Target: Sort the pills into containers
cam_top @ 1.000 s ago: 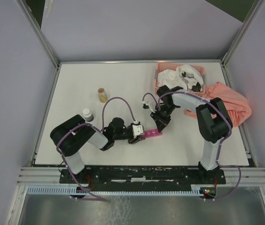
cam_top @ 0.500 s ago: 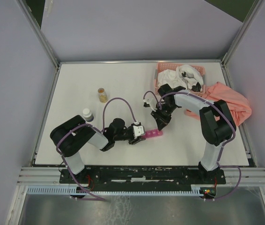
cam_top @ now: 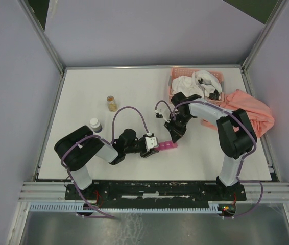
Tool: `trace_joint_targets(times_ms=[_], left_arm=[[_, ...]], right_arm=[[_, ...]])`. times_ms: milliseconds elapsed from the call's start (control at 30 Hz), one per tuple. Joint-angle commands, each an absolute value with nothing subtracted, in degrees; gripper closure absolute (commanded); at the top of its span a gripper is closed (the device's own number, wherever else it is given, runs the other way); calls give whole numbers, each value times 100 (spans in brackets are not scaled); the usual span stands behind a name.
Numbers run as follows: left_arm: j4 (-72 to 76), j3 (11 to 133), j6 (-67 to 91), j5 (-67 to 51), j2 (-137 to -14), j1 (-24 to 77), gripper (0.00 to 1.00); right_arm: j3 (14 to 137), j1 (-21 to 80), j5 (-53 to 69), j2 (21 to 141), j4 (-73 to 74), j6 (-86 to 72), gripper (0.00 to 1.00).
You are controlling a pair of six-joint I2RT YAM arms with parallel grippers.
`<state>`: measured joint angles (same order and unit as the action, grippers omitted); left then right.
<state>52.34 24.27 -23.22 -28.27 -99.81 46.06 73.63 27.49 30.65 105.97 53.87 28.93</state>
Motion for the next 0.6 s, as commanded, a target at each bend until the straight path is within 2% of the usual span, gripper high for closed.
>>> trace_joint_targets(times_ms=[0, 200, 567], left_arm=[[5296, 2434, -2285, -2717, -9843, 4627, 63], [5282, 2435, -2258, -2681, -9866, 4628, 64], [5222, 2446, -2254, -2679, -9815, 4627, 64]], right_arm=[[7374, 2873, 2566, 10995, 5372, 2821, 90], [7427, 2933, 2092, 11313, 5185, 2404, 90], [7389, 2680, 3568, 10087, 5474, 3091, 88]])
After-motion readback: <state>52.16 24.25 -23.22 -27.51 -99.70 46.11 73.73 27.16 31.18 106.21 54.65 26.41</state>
